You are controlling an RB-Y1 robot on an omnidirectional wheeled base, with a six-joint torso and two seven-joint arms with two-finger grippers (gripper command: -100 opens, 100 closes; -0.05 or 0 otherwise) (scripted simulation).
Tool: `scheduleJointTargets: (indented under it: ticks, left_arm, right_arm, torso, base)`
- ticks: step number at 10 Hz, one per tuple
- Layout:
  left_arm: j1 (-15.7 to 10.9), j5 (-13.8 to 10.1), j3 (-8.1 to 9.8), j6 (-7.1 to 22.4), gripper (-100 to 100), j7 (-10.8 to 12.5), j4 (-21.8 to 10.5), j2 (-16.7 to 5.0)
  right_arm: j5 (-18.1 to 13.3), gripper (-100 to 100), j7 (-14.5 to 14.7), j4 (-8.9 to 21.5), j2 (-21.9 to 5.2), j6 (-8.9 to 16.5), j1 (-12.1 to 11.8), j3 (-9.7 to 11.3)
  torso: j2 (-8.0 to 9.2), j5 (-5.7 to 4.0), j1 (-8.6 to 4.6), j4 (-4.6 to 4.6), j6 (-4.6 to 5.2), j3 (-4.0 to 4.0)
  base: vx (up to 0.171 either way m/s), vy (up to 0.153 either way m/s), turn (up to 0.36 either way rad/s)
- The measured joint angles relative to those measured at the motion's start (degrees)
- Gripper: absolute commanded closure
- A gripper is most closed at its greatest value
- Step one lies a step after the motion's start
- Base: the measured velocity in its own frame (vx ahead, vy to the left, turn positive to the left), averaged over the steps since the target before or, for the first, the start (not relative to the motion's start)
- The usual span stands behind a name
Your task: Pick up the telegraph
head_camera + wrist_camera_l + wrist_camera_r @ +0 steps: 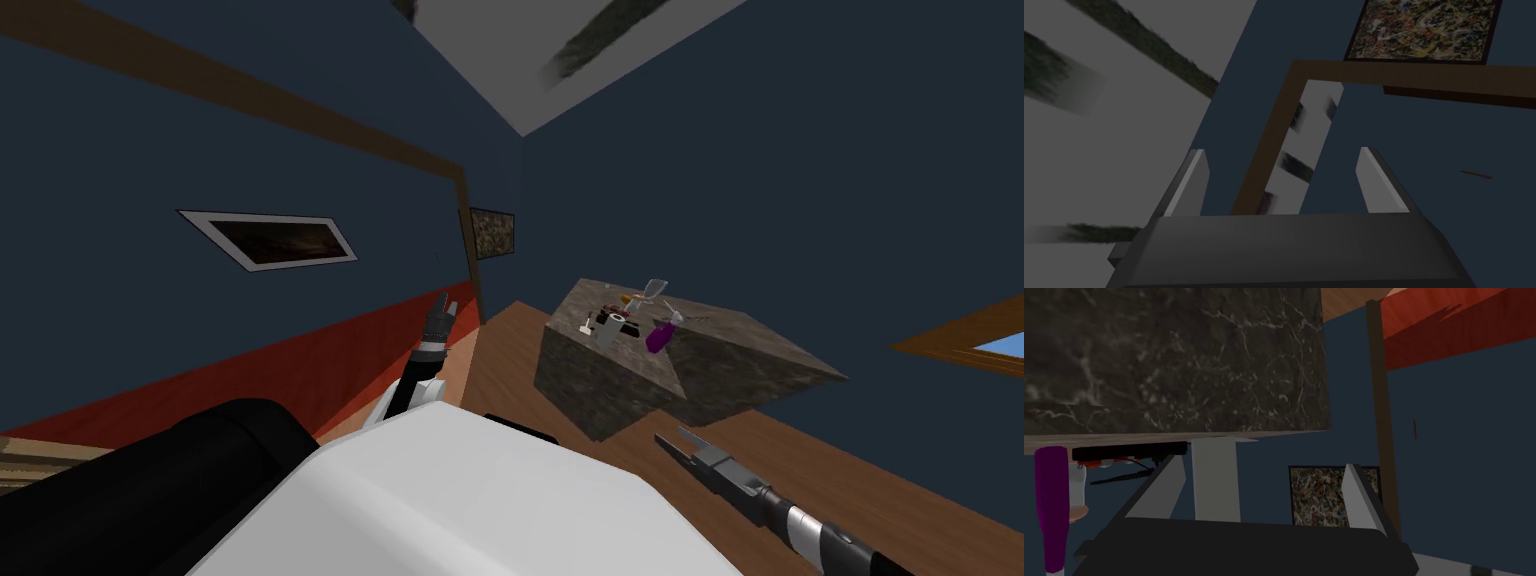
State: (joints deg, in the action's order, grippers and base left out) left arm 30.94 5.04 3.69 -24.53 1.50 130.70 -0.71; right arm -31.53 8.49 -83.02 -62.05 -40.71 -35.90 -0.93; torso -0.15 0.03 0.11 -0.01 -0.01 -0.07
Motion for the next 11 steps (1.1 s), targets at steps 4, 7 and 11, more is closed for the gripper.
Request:
scheduleJointTargets:
  ticks: [4, 7, 11]
  left_arm:
    - [0.0, 0.0, 0.01, 0.0, 0, 0.0, 0.0, 0.0]
    - [0.0, 0.0, 0.01, 0.0, 0, 0.0, 0.0, 0.0]
    - [0.0, 0.0, 0.01, 0.0, 0, 0.0, 0.0, 0.0]
  right_arm:
    - [-3.5, -100, 1.9, 6.5, -5.9, 0.3, 0.0, -0.5]
    - [-6.7, -100, 3.2, 10.2, -10.6, 1.4, -0.1, -0.6]
    - [-10.5, -100, 5.7, 16.9, -15.8, 1.8, 0.4, -0.8]
  torso:
    - [-0.21, 0.02, 0.04, -0.05, 0.05, -0.12]
    - [-0.32, 0.00, 0.00, -0.08, 0.06, -0.19]
    - [-0.36, -0.02, -0.09, -0.08, 0.02, -0.21]
  base:
    - [0.092, 0.060, 0.182]
    - [0.130, 0.039, 0.172]
    - [0.162, 0.015, 0.198]
